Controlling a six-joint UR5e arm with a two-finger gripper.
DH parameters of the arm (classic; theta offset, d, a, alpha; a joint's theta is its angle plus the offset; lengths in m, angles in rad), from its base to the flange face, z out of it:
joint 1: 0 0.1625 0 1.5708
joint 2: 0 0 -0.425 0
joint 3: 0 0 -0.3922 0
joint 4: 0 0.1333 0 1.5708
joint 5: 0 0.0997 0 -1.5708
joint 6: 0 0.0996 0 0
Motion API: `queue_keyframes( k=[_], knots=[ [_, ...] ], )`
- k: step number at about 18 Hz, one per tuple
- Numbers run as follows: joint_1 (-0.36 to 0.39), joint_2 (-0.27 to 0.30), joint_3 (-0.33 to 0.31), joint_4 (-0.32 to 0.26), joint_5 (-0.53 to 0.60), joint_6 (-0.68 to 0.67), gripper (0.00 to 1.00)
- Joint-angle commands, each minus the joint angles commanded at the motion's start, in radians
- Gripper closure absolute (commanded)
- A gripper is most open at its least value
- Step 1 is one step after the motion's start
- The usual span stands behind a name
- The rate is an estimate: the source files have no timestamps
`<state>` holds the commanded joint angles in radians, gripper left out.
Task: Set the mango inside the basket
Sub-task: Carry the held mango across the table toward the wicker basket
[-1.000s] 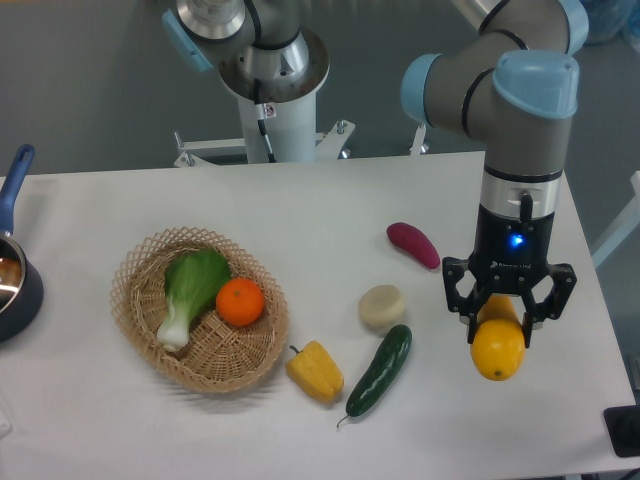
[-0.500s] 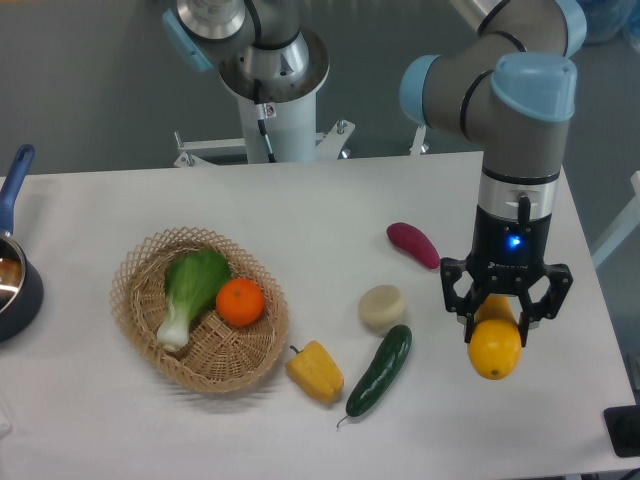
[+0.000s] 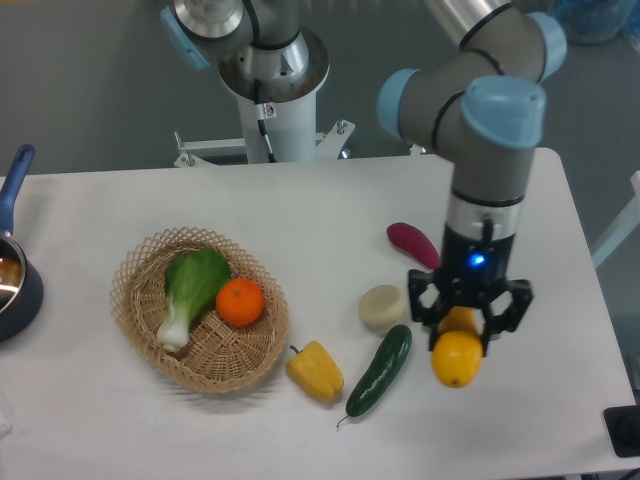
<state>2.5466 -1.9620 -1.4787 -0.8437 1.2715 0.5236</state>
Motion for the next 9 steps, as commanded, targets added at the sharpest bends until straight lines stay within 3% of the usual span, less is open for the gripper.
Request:
queue_keyframes(
  k=[5,9],
  knots=[
    [-0.175,0.051,-0.075,0.0,0.201,-0.117,0.7],
    [-0.305,0.084,-0.149,0.002,0.213,-0.247,0.69]
  ],
)
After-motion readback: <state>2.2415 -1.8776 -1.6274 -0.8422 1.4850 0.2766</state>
